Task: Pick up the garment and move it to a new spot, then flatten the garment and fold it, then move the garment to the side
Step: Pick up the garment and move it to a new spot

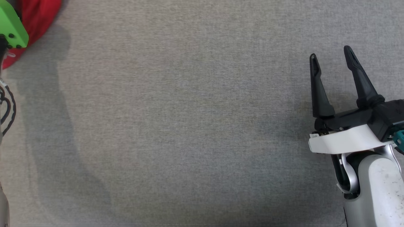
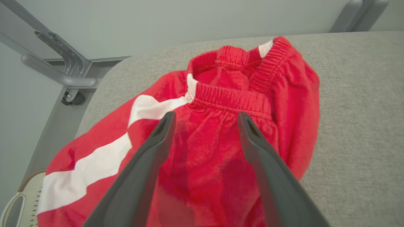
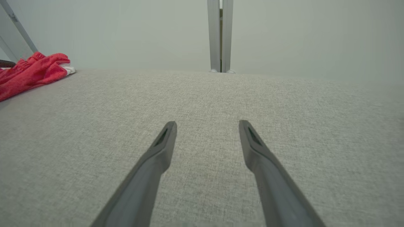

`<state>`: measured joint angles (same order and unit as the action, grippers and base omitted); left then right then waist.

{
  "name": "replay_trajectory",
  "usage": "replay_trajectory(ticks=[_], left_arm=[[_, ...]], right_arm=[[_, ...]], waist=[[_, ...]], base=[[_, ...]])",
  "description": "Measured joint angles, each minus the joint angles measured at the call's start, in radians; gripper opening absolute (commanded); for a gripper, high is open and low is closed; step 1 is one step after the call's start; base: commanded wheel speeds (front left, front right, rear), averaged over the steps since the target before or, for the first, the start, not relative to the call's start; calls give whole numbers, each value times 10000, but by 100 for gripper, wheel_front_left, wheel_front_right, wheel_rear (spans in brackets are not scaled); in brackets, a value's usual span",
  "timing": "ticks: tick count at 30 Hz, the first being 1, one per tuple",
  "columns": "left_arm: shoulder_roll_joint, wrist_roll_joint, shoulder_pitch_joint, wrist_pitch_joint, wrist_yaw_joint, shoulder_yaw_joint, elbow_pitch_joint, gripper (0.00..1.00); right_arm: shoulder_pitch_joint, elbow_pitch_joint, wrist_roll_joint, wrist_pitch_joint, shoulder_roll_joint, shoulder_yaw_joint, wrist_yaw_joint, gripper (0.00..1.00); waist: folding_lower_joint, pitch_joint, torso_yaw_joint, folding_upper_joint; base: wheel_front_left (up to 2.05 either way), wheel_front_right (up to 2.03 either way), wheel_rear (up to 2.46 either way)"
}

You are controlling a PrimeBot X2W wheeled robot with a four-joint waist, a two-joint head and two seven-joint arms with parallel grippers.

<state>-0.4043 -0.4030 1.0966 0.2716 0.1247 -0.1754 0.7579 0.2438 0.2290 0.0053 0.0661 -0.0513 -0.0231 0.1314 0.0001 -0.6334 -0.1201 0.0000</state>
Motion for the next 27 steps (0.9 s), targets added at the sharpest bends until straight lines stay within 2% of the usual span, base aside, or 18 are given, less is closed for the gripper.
replay_trajectory(ticks=[5, 6, 7, 9, 19, 27], left_arm=[[-44, -267, 117, 84, 29, -301, 353, 98], [-61, -299, 124, 79, 29, -353, 431, 50], [-81, -337, 124, 71, 29, -408, 487, 41], [-134, -395, 125, 21, 31, -543, 568, 0], [-681, -334, 149, -637, 42, -1045, 621, 0], [-784, -566, 211, -575, 42, -2577, -635, 0]], right_arm=[[-9, 79, 0, 25, 4, 31, 0, 100], [-4, 73, 2, 42, 4, 31, 0, 100], [4, 52, 6, 58, 4, 33, 0, 100], [22, -19, 17, 107, 6, 31, 0, 100], [47, -779, 451, 568, 12, 56, 0, 100], [-244, -1737, 899, 1014, 15, 230, 0, 100]], waist=[[-1, -286, 367, 0], [0, -309, 425, 0], [0, -312, 465, 0], [0, -252, 518, 0], [-1, 666, 598, 0], [-1, 1955, 726, 0]], base=[[0, 0, 0], [0, 0, 0], [0, 0, 0], [0, 0, 0], [0, 0, 0], [0, 0, 0]])
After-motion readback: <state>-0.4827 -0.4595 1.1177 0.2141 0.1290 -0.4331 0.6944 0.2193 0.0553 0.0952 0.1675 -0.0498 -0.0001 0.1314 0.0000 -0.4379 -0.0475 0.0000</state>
